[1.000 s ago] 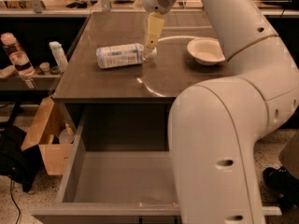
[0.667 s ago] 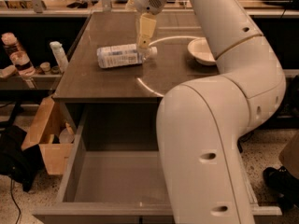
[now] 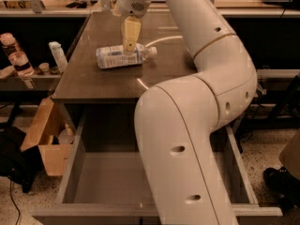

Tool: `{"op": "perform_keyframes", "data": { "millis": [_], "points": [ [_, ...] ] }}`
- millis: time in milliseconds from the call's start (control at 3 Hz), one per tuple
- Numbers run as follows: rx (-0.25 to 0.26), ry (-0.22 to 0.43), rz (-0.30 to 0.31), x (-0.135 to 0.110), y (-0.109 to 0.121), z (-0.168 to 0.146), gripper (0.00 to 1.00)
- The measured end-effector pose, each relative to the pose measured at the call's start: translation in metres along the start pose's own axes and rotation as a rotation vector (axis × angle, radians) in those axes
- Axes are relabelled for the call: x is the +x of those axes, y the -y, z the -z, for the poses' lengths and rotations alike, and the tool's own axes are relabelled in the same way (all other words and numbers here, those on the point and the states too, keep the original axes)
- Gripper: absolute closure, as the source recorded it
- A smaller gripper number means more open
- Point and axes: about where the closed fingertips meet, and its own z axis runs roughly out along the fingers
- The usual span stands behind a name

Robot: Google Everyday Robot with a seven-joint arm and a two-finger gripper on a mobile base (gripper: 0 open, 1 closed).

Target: Place blue plastic bottle into top drawer

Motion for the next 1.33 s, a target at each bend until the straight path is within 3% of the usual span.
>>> {"op": "perform_keyframes", "data": {
  "millis": [333, 667, 1333],
  "points": [
    [-0.011, -0.020, -0.037, 0.008, 0.005, -0.019, 0.00],
    [-0.069, -0.040, -0.140, 0.035, -0.005, -0.048, 0.00],
    [-0.132, -0.040, -0.242, 0.059, -0.020, -0.077, 0.02]
  ]
}}
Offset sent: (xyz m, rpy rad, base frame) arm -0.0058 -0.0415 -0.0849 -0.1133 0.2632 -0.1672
